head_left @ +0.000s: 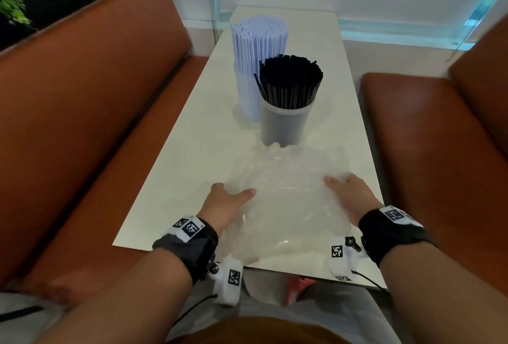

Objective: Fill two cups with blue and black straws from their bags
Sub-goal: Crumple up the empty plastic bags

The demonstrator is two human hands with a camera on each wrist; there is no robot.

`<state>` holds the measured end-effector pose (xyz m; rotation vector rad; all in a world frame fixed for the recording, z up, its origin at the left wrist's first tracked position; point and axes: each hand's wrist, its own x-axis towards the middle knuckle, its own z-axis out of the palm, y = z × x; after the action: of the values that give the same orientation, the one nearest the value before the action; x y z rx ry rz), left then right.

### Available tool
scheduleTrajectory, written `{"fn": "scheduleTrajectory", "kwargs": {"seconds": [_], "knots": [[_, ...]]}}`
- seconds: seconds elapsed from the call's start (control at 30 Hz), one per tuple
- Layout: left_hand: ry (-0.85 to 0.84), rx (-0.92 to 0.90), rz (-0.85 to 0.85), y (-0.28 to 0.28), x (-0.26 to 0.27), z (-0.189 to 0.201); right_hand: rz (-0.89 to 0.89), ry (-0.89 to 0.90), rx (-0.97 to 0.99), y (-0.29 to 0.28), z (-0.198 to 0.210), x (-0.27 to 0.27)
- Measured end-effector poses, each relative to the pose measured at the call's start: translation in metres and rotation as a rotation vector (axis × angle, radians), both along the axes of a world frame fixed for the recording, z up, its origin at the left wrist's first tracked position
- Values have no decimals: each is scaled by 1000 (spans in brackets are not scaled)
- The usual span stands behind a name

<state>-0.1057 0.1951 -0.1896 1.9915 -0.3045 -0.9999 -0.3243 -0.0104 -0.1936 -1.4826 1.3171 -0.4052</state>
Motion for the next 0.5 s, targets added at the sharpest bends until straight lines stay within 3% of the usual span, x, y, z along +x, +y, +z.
{"fn": "scheduleTrajectory", "kwargs": {"seconds": [0.1,0.23,0.4,0.5], "knots": [[127,-33,47,-10,7,5,20,-243,12,3,4,-5],[203,-13,-138,-21,14,14,68,-391,75,-2,16,-12],[-18,-225,-155,-32,29,17,183,-520,362,-3,19,-14],[17,-200,-333,-29,35,21,119,-500,397,-4,23,-14]]}}
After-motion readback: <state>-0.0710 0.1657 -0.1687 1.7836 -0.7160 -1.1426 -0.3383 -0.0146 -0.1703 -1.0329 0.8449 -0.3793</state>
